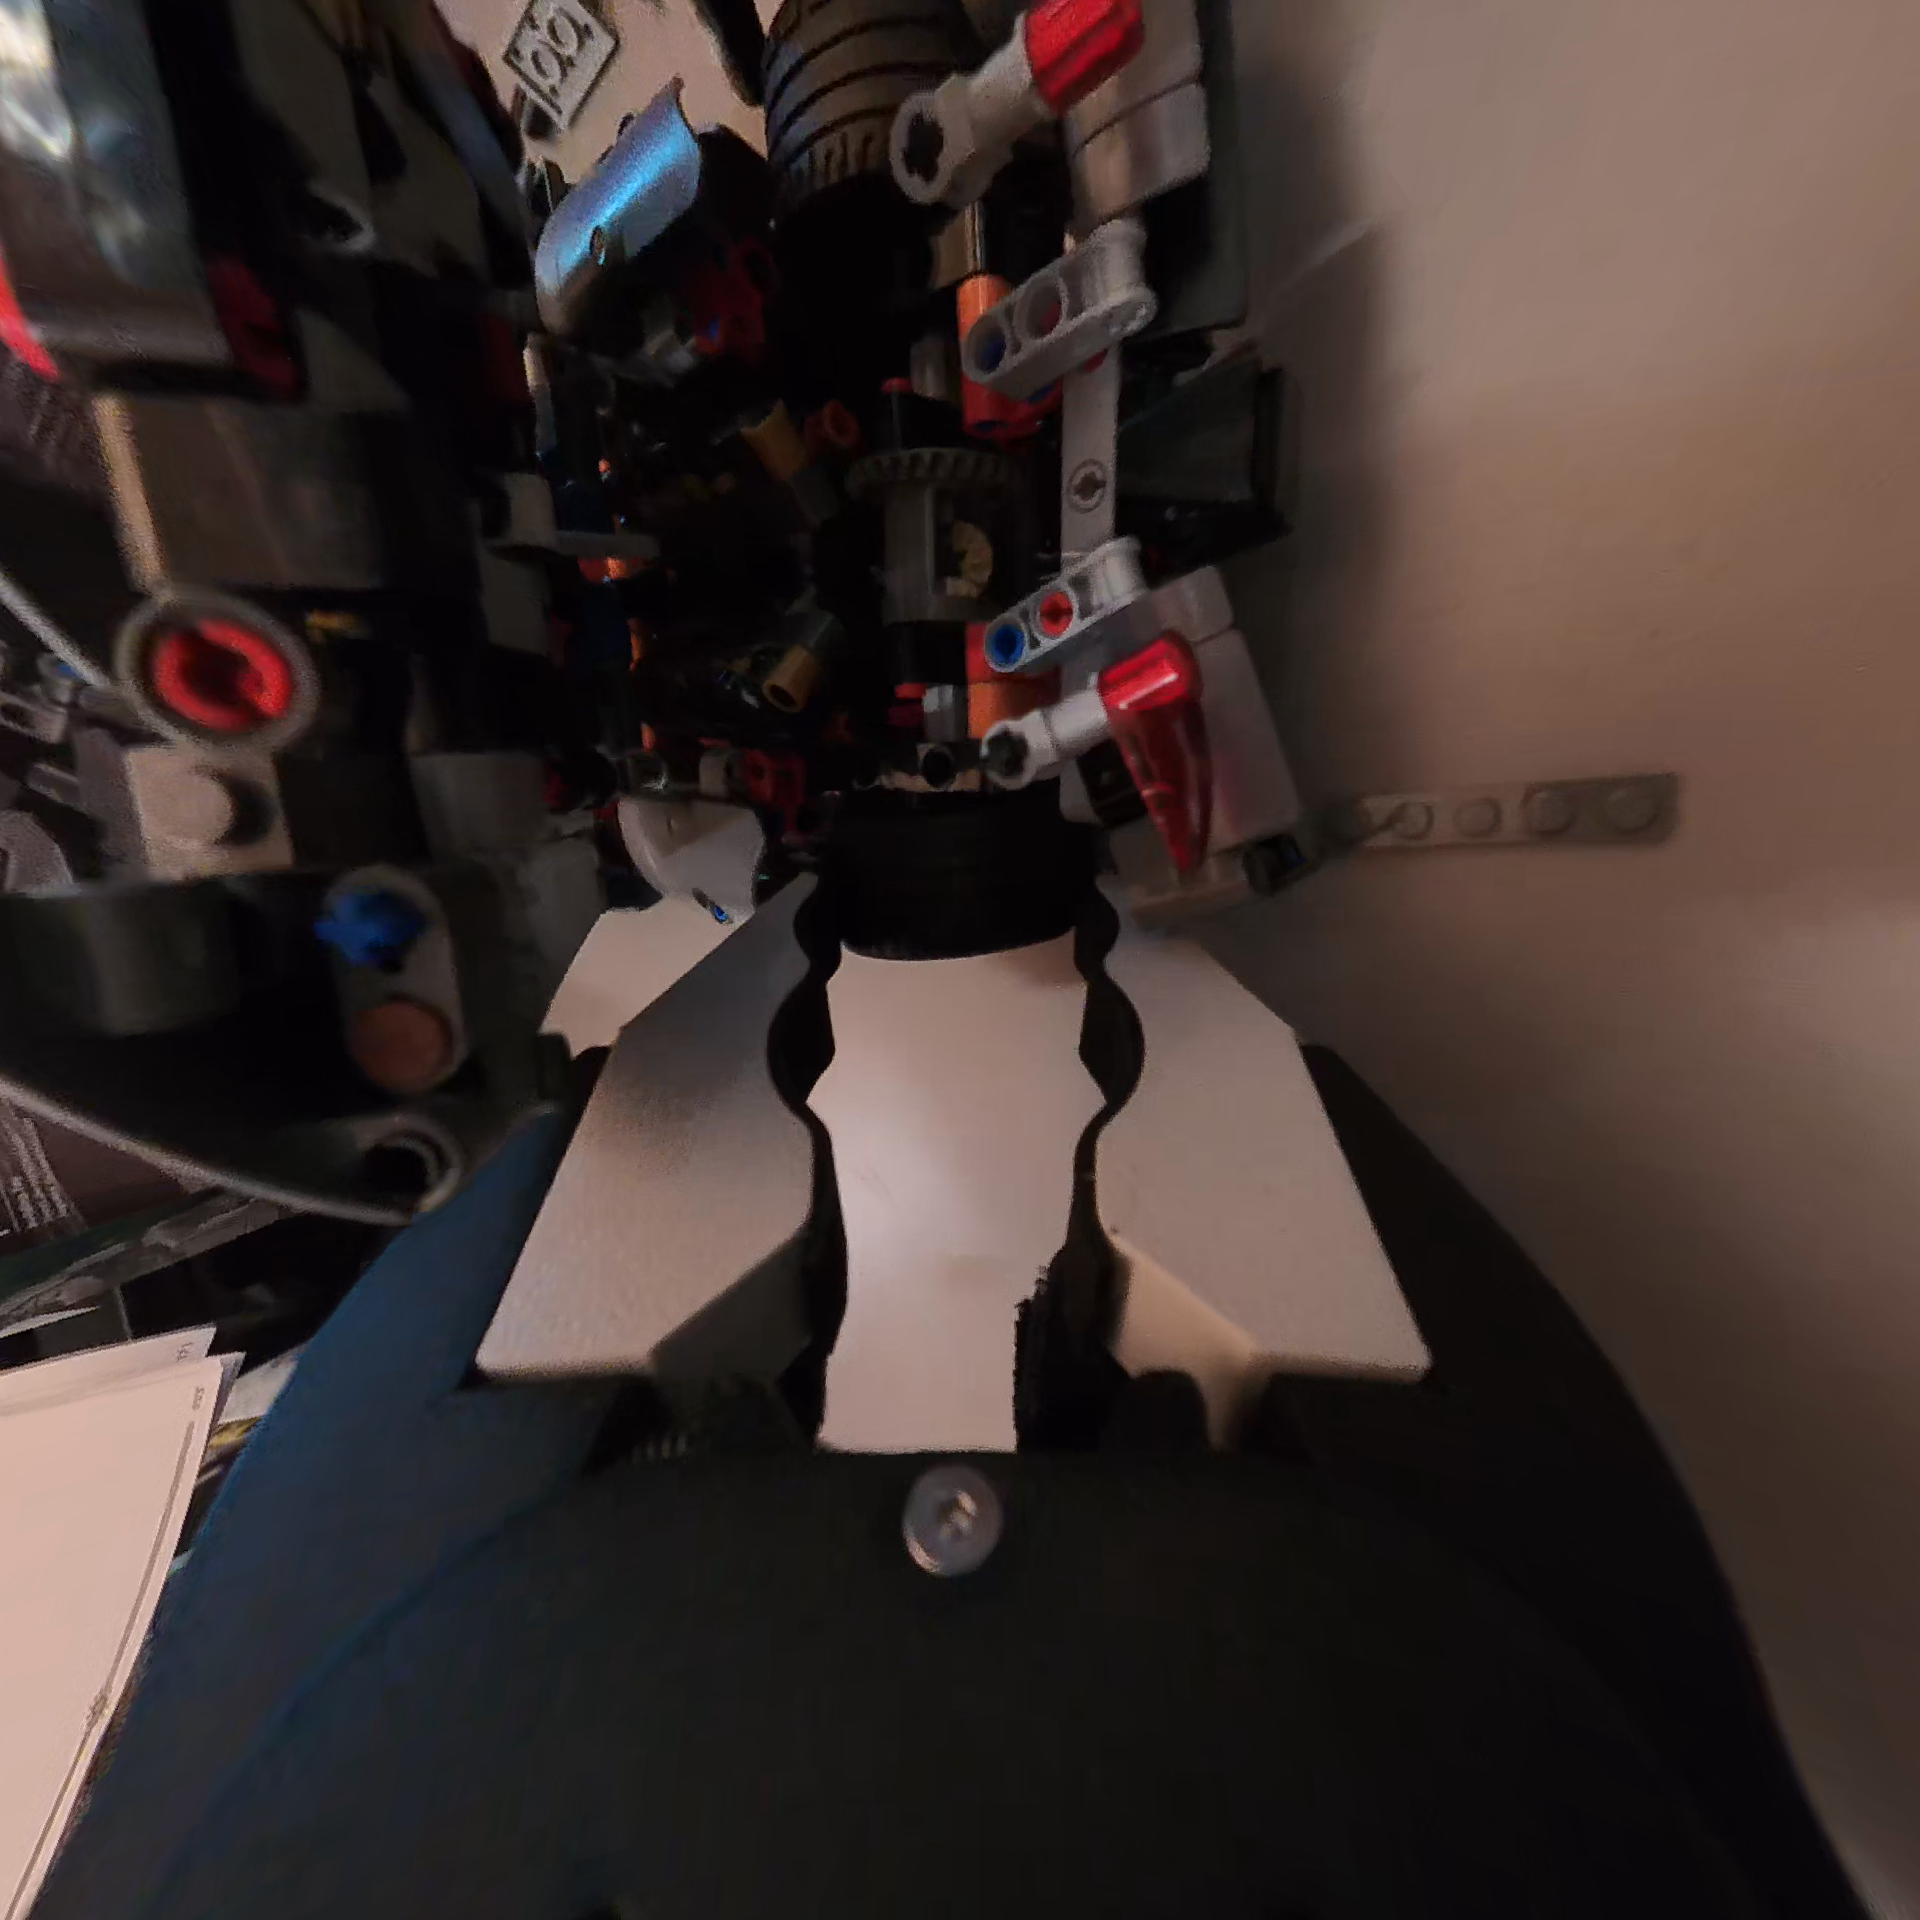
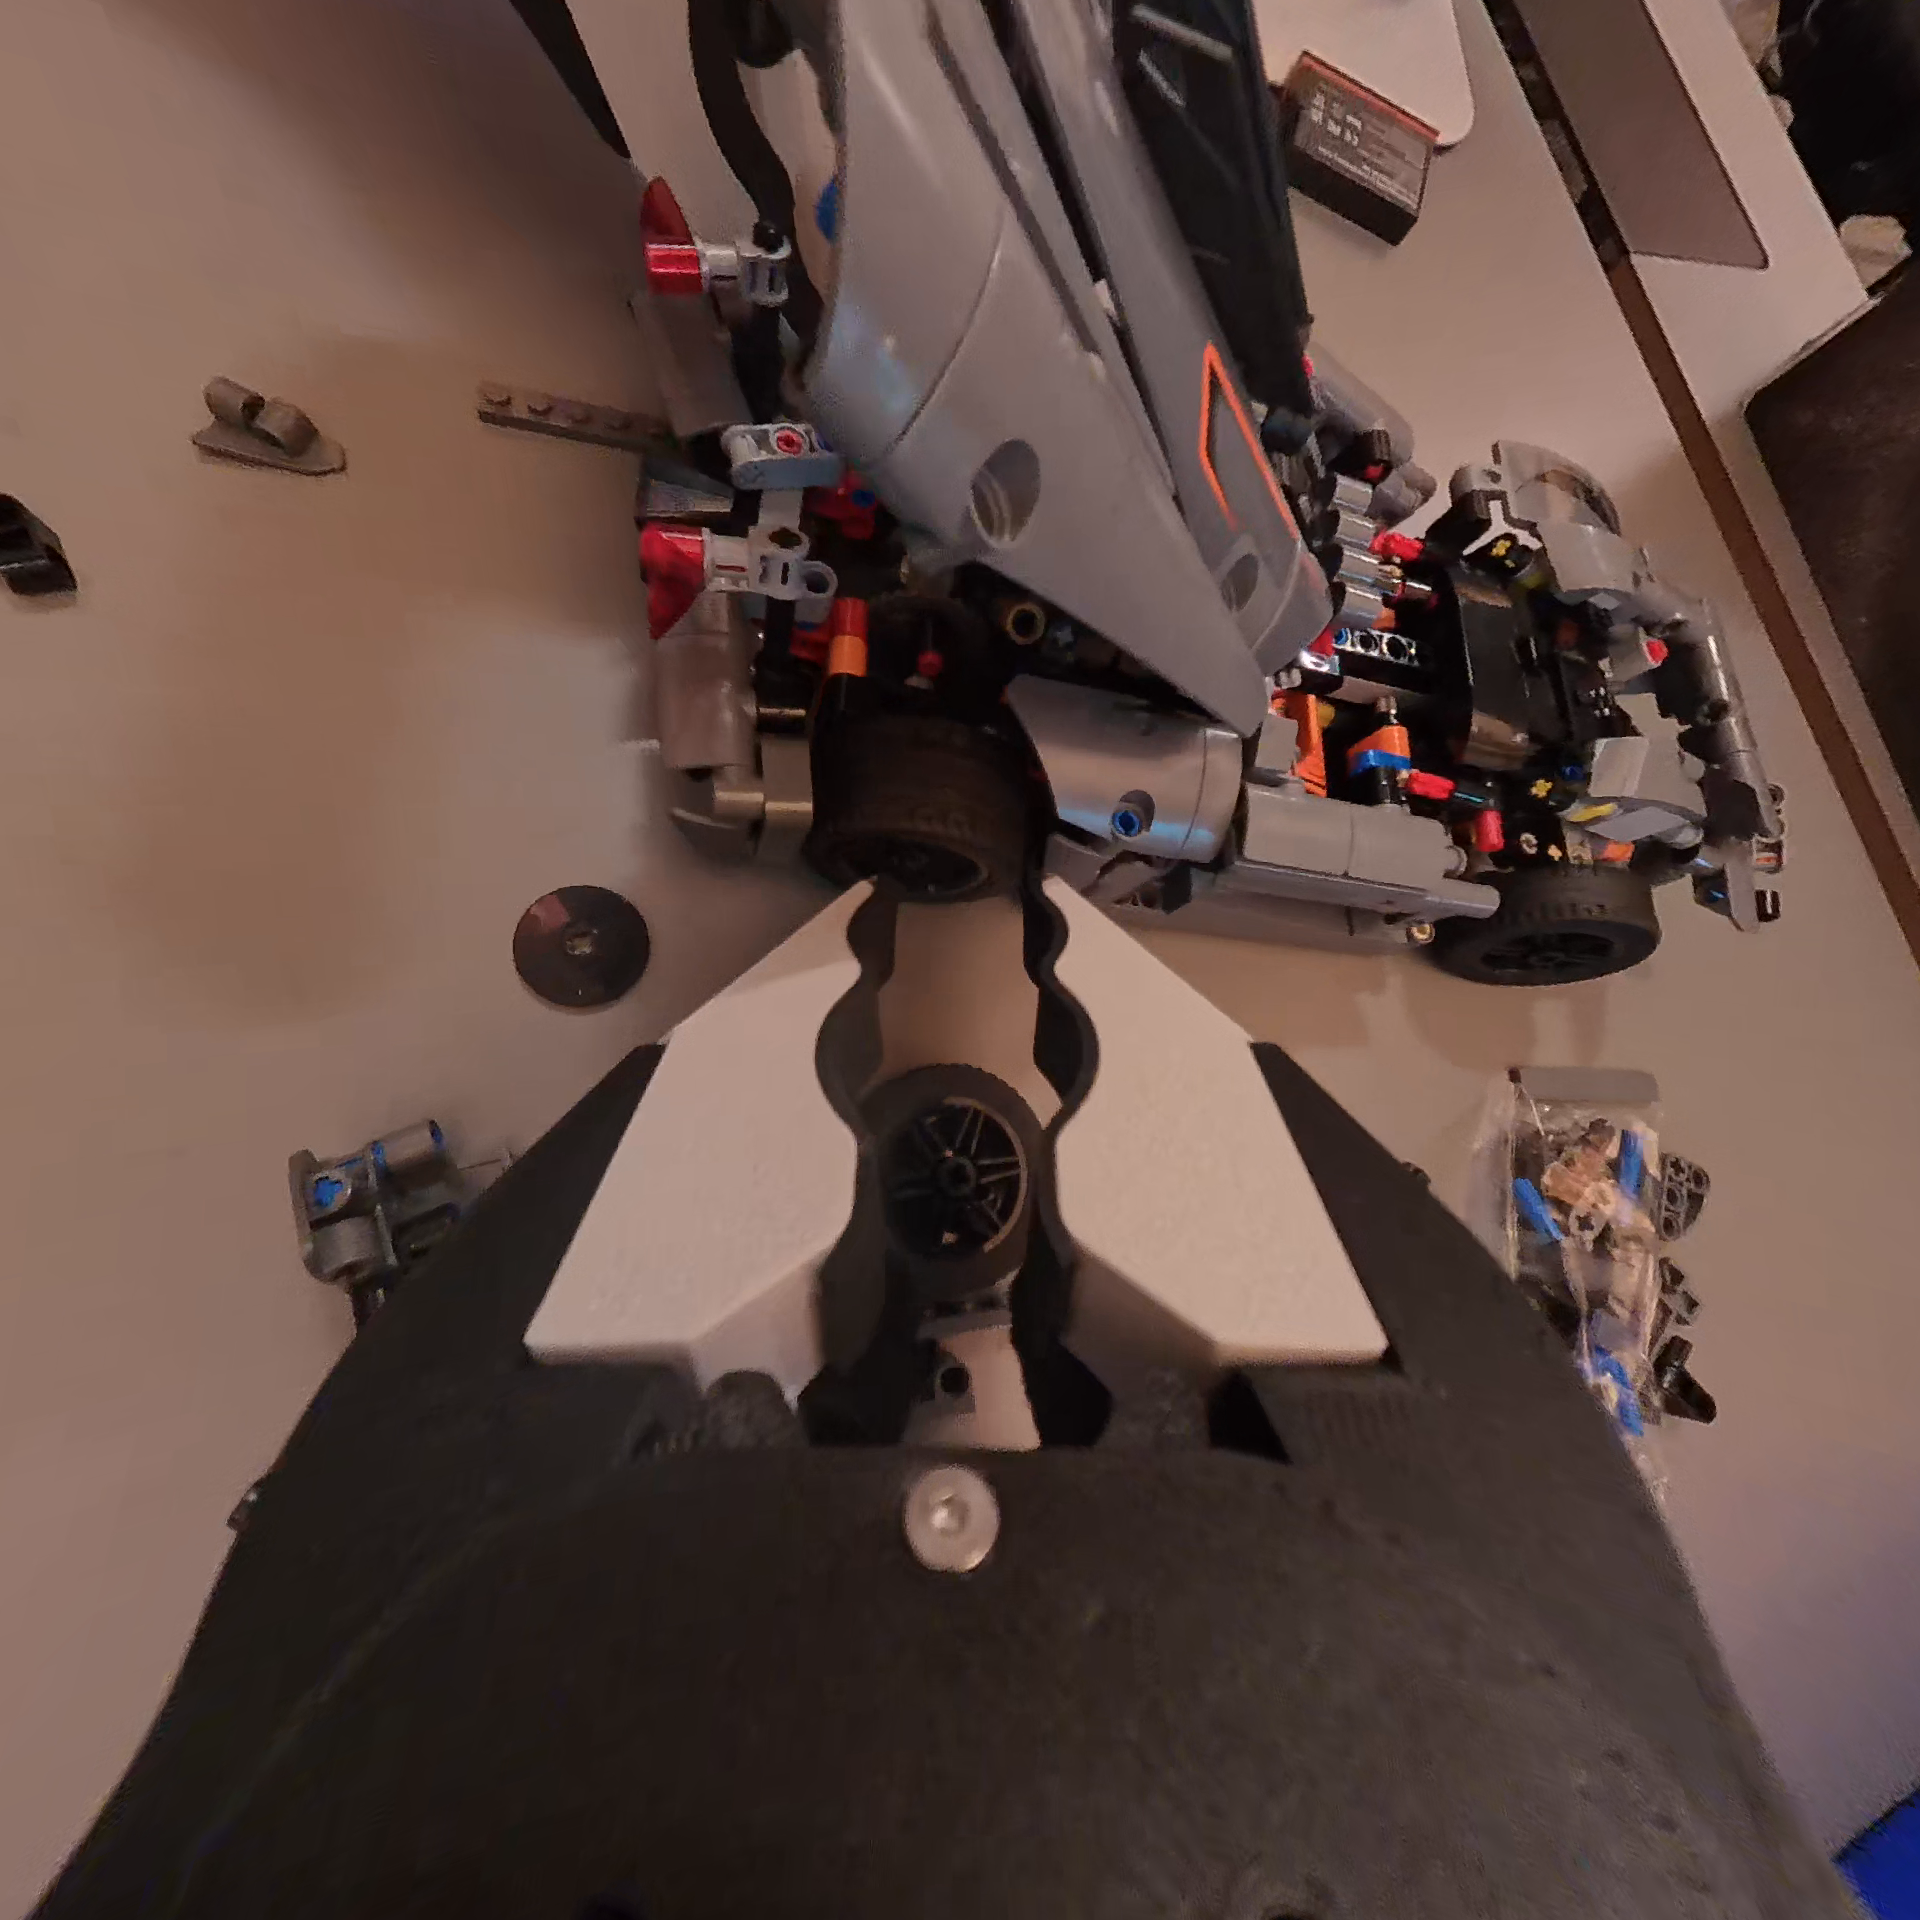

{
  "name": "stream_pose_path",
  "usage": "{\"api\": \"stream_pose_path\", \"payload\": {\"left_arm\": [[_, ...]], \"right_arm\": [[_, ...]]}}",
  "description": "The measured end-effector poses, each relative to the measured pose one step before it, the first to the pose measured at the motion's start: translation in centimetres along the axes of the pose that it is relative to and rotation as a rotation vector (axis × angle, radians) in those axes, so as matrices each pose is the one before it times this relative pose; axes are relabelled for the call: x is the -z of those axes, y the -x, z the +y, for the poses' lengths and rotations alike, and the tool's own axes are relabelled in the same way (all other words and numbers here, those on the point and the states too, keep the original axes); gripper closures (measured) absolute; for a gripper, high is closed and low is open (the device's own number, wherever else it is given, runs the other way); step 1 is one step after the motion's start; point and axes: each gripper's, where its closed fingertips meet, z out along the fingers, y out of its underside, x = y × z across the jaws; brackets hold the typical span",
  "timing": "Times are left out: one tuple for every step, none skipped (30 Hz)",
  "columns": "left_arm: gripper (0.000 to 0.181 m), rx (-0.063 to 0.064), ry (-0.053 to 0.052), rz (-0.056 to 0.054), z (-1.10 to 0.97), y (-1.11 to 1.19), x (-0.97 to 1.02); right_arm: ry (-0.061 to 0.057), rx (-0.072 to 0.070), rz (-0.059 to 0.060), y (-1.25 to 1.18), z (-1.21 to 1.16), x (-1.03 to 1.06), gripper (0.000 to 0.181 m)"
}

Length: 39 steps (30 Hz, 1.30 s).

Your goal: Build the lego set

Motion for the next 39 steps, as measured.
{"api": "stream_pose_path", "payload": {"left_arm": [[0.138,-0.0003,0.0143,0.0057,0.073,-0.040,0.025],[0.138,-0.0035,0.0125,0.0031,0.047,-0.026,0.022],[0.137,0.0038,0.0060,0.0059,0.022,-0.044,0.029],[0.137,0.0258,0.0069,0.0176,0.113,-0.054,0.084],[0.134,0.0325,0.0155,0.0290,0.224,-0.144,0.152],[0.129,0.0214,0.0324,0.0145,0.475,0.024,0.167],[0.125,-0.0015,0.0492,-0.0067,0.813,0.219,0.105],[0.127,-0.0080,0.0411,-0.0033,0.797,0.125,0.160],[0.132,0.0166,0.0090,0.0224,0.384,-0.139,0.228],[0.136,0.0399,-0.0147,0.0501,0.065,-0.455,0.235],[0.138,0.0378,-0.0056,0.0389,0.196,-0.279,0.077],[0.141,0.0235,-0.0128,0.0125,0.107,0.064,-0.032],[0.144,0.0226,-0.0310,0.0201,-0.122,-0.048,-0.081],[0.146,0.0250,-0.0254,0.0356,-0.036,-0.261,-0.210],[0.148,0.0119,-0.0157,0.0147,0.054,-0.040,-0.289],[0.154,0.0002,-0.0156,-0.0109,-0.009,0.252,-0.279],[0.158,0.0032,-0.0217,0.0049,-0.201,-0.029,-0.228],[0.162,0.0018,-0.0271,0.0219,-0.375,-0.314,-0.103],[0.165,-0.0010,-0.0307,-0.0017,-0.521,-0.006,-0.016],[0.170,-0.0004,-0.0208,-0.0067,-0.417,0.084,0.016],[0.171,0.0011,-0.0054,0.0083,-0.194,-0.118,0.013],[0.172,-0.0060,-0.0035,-0.0069,-0.170,0.076,0.014],[0.174,-0.0134,-0.0019,-0.0186,-0.120,0.214,-0.010],[0.178,-0.0051,-0.0018,-0.0024,-0.070,-0.024,-0.053],[0.181,0.0012,-0.0078,-0.0017,-0.128,-0.009,-0.006],[0.181,-0.0037,-0.0041,-0.0103,-0.056,0.106,-0.025],[0.181,-0.0020,-0.0044,-0.0059,-0.049,0.021,-0.028],[0.181,0.0028,-0.0022,0.0014,-0.037,-0.055,0.000],[0.181,-0.0019,-0.0010,-0.0063,-0.014,0.060,-0.001],[0.181,-0.0028,-0.0043,-0.0071,-0.060,0.056,-0.026],[0.181,-0.0018,-0.0047,-0.0025,-0.004,0.003,-0.043],[0.181,0.0014,-0.0061,-0.0005,-0.028,0.017,0.000],[0.181,-0.0036,-0.0067,-0.0059,-0.046,0.056,-0.024],[0.181,-0.0089,-0.0022,-0.0074,0.070,0.088,-0.013],[0.181,-0.0022,0.0036,0.0015,0.103,0.051,0.025],[0.181,0.0039,0.0112,0.0063,0.105,0.027,0.036],[0.181,0.0037,0.0079,0.0118,0.053,-0.084,0.029],[0.181,0.0016,0.0101,0.0102,0.169,-0.076,0.003],[0.181,0.0019,0.0131,-0.0106,0.279,0.252,0.040]], "right_arm": [[0.0030,-0.0016,0.0037,-0.043,-0.043,0.020,0.158],[-0.0064,0.0071,0.0066,-0.034,-0.183,0.053,0.160],[-0.0059,0.0022,0.0008,0.033,-0.147,0.053,0.161],[-0.0040,-0.0094,-0.0056,0.030,-0.084,0.031,0.159],[-0.0019,-0.0114,-0.0064,0.001,-0.010,0.012,0.158],[0.0023,-0.0039,-0.0020,-0.027,0.073,-0.002,0.158],[0.0014,0.0000,0.0028,-0.073,0.081,0.018,0.157],[-0.0011,-0.0068,0.0031,-0.118,0.042,0.023,0.157],[-0.0031,-0.0139,-0.0062,-0.023,-0.015,0.039,0.156],[-0.0077,-0.0122,-0.0099,0.035,-0.109,0.048,0.157],[-0.0081,-0.0062,-0.0057,0.026,-0.126,0.052,0.157],[-0.0019,-0.0017,-0.0030,0.058,-0.050,0.008,0.158],[0.0041,0.0014,-0.0031,0.088,0.029,-0.048,0.159],[0.0074,0.0011,-0.0016,0.081,0.090,-0.130,0.160],[0.0069,-0.0019,0.0008,0.025,0.101,-0.156,0.159],[0.0023,-0.0027,0.0040,-0.060,0.019,-0.083,0.161],[-0.0002,-0.0020,0.0044,-0.079,-0.028,-0.009,0.163],[-0.0008,-0.0050,0.0044,-0.107,0.003,-0.001,0.165],[-0.0021,-0.0071,0.0023,-0.082,0.001,-0.014,0.166],[-0.0028,-0.0034,-0.0004,-0.009,-0.015,-0.020,0.166],[-0.0019,-0.0005,0.0014,-0.022,-0.032,-0.037,0.167],[0.0004,0.0002,0.0046,-0.054,-0.026,-0.061,0.167],[0.0056,0.0011,0.0072,-0.084,0.049,-0.079,0.167],[0.0082,-0.0006,0.0091,-0.143,0.090,-0.086,0.168],[0.0050,-0.0032,0.0056,-0.079,0.071,-0.080,0.168],[0.0027,-0.0026,0.0038,-0.058,0.036,-0.053,0.168],[0.0030,-0.0017,0.0040,-0.049,0.010,-0.047,0.169],[0.0046,-0.0010,0.0040,-0.045,0.040,-0.070,0.169],[0.0037,-0.0033,0.0018,-0.050,0.022,-0.038,0.170],[0.0025,-0.0098,-0.0030,-0.036,0.037,-0.014,0.170],[-0.0007,-0.0123,-0.0054,-0.012,0.012,-0.006,0.170],[-0.0012,-0.0098,-0.0038,-0.028,0.024,-0.024,0.170],[0.0017,-0.0050,-0.0018,-0.029,0.020,-0.003,0.170],[0.0012,0.0024,0.0000,-0.005,-0.004,0.003,0.170],[-0.0012,0.0057,0.0034,-0.051,-0.025,0.008,0.171],[-0.0010,0.0071,0.0068,-0.100,-0.026,0.056,0.174],[0.0024,0.0089,0.0027,-0.057,0.006,0.123,0.174],[-0.0024,0.0040,0.0008,-0.046,-0.040,0.201,0.175],[-0.0155,-0.0053,-0.0017,-0.018,-0.190,0.232,0.174]]}}
